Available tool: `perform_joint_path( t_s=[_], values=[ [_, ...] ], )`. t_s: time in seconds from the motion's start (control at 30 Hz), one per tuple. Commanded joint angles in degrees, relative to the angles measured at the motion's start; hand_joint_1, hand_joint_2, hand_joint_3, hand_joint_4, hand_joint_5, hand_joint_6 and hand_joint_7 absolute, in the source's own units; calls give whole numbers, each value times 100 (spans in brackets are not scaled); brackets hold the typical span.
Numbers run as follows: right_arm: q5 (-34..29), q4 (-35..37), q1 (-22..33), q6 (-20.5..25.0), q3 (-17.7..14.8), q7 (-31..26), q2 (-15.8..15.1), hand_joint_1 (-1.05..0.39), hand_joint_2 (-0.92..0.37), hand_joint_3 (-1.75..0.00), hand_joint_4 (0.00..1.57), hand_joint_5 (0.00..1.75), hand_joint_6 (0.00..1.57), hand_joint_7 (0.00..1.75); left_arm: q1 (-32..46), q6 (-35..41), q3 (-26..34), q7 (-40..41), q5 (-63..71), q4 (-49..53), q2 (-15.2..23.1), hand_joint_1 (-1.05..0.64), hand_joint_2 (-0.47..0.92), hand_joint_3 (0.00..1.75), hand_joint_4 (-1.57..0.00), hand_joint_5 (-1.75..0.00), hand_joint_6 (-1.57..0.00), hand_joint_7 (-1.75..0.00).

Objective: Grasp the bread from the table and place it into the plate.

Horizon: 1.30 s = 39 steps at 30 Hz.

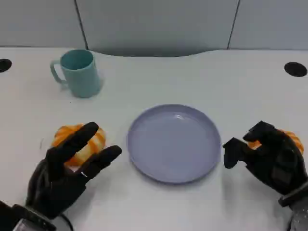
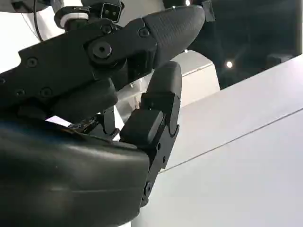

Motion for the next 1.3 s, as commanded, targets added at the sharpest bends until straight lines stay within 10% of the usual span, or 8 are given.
perform_joint_path(
  t_s=[0.03,0.7,1.03,1.3],
  values=[
    [45,12,-58,-39,-76,23,-55,-59,-90,-1,77,131,98,49,29,7,14,-3,-10,-99,72,-87,92,46,-65,-41,-75,-4],
    [19,-277,56,157,-5,-189,-30,-59,-89,0,79,132,98,54,113,-265,-95,14,72,-268,7,-87,92,43,-69,-38,-77,-3],
    [-20,-194,-36,124,5,-304,-60,-60,-91,-1,78,131,96,56,257,-3322,-421,1156,1760,-914,19,-71,92,31,-80,-39,-83,-4],
    [-1,-112,-110,135,-32,-357,-42,-60,-90,0,77,136,95,59,105,-4099,-720,1653,2229,-1104,396,-65,92,16,-78,-35,-83,-3]
  ],
)
